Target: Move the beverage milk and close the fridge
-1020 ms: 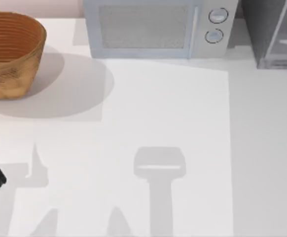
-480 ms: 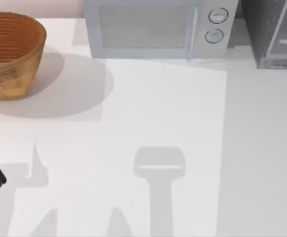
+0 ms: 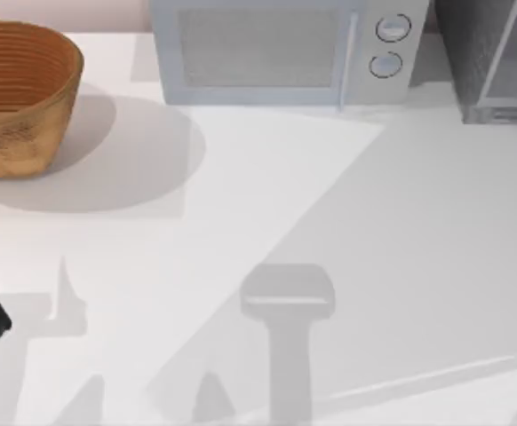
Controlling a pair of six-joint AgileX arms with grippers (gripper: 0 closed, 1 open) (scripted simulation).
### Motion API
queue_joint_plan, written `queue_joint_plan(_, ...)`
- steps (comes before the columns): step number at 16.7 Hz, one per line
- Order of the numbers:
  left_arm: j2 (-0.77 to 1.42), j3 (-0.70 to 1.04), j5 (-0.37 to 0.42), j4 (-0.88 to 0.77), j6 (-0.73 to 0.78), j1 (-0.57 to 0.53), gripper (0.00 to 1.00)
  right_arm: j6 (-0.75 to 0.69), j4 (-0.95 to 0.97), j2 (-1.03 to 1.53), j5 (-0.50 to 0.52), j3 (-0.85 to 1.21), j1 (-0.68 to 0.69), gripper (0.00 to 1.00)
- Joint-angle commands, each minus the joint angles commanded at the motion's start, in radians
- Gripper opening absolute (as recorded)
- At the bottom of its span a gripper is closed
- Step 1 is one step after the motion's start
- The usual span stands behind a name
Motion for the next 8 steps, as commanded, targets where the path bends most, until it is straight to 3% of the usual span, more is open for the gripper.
queue_joint_plan(5, 0.0, 0.0, 0.0, 0.0, 0.0, 0.0, 1.0, 0.248, 0.143, -0.087, 0.287, -0.12, 0.394, 1.0)
queue_joint_plan(8, 0.0, 0.0, 0.0, 0.0, 0.0, 0.0, 1.0, 0.365, 0.223, -0.149, 0.428, -0.173, 0.551, 1.0)
